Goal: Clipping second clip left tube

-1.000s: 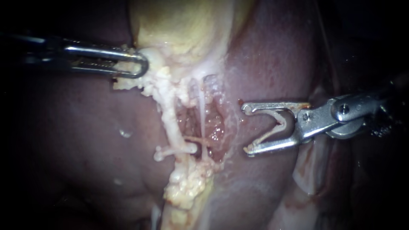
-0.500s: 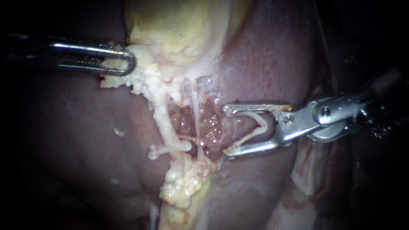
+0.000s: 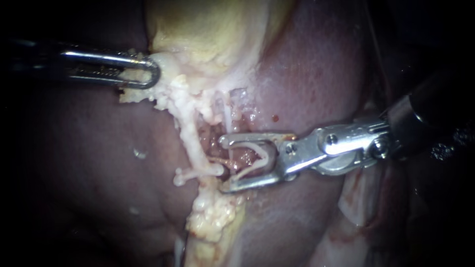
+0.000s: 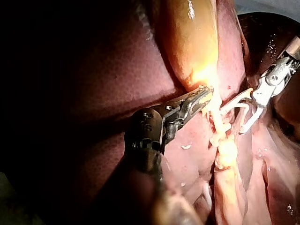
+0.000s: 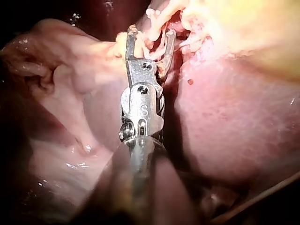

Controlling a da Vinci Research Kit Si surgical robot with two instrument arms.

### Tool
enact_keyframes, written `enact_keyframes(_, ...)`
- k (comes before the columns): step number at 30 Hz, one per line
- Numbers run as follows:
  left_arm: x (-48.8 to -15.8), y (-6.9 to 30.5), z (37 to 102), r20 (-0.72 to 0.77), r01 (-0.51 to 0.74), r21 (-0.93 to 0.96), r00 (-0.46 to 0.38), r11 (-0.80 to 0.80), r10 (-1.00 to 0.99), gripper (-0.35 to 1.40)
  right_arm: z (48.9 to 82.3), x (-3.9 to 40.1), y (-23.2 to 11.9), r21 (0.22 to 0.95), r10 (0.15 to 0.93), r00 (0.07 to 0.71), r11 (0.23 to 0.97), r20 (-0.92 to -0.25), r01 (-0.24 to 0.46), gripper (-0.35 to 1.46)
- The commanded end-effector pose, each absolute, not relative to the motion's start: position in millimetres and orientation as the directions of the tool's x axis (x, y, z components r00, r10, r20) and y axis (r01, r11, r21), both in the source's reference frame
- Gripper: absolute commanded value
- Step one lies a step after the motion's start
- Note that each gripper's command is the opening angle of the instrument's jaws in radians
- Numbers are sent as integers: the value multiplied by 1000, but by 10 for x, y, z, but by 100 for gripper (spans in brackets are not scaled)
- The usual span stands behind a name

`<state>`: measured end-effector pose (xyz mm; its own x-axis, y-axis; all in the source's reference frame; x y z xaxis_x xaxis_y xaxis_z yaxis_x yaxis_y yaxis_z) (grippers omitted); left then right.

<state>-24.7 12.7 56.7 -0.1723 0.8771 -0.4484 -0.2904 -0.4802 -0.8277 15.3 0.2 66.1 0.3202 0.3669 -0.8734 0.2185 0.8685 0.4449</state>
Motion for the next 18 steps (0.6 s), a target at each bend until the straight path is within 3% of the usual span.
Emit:
enact_keyframes(1, -248, 127, 567, -448, -291, -827, -172, -480, 877, -35, 662, 157, 2, 448, 369, 321, 866, -872, 221, 48)
enact_keyframes(18, -249, 126, 568, -449, -292, -827, -172, -480, 877, -35, 677, 198, -4, 479, 401, 292, 830, -868, 285, 46)
